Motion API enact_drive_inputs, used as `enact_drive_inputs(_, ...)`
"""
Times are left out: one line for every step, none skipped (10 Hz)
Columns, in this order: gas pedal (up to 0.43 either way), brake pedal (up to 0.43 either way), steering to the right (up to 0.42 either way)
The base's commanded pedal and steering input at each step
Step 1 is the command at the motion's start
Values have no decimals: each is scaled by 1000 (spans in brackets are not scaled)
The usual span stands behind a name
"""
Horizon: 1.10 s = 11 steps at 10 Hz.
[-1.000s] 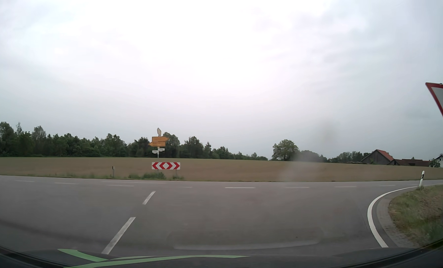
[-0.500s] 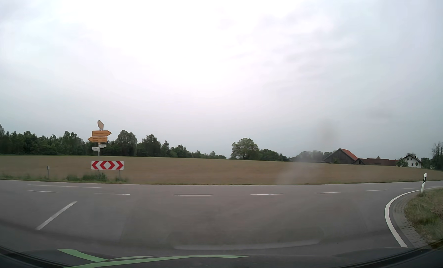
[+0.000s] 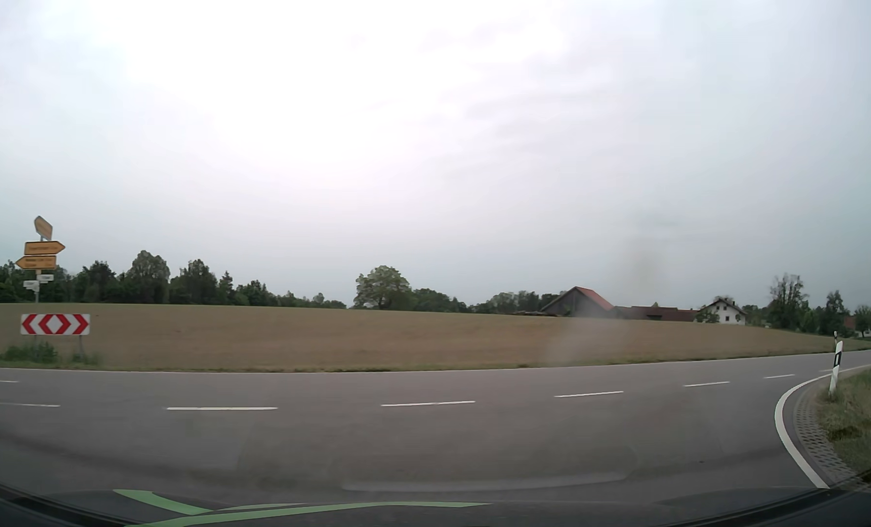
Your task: Follow the waypoints while adhering to traffic rules and regulations
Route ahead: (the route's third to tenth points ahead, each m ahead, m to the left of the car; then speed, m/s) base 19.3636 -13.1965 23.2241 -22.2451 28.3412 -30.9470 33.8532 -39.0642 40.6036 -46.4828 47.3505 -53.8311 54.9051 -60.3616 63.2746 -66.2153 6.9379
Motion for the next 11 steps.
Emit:
enact_drive_inputs(0, 0, 253)
enact_drive_inputs(0, 0, 263)
enact_drive_inputs(20, 0, 273)
enact_drive_inputs(39, 0, 278)
enact_drive_inputs(47, 0, 280)
enact_drive_inputs(59, 0, 280)
enact_drive_inputs(98, 0, 279)
enact_drive_inputs(118, 0, 279)
enact_drive_inputs(138, 0, 279)
enact_drive_inputs(138, 0, 278)
enact_drive_inputs(138, 0, 277)
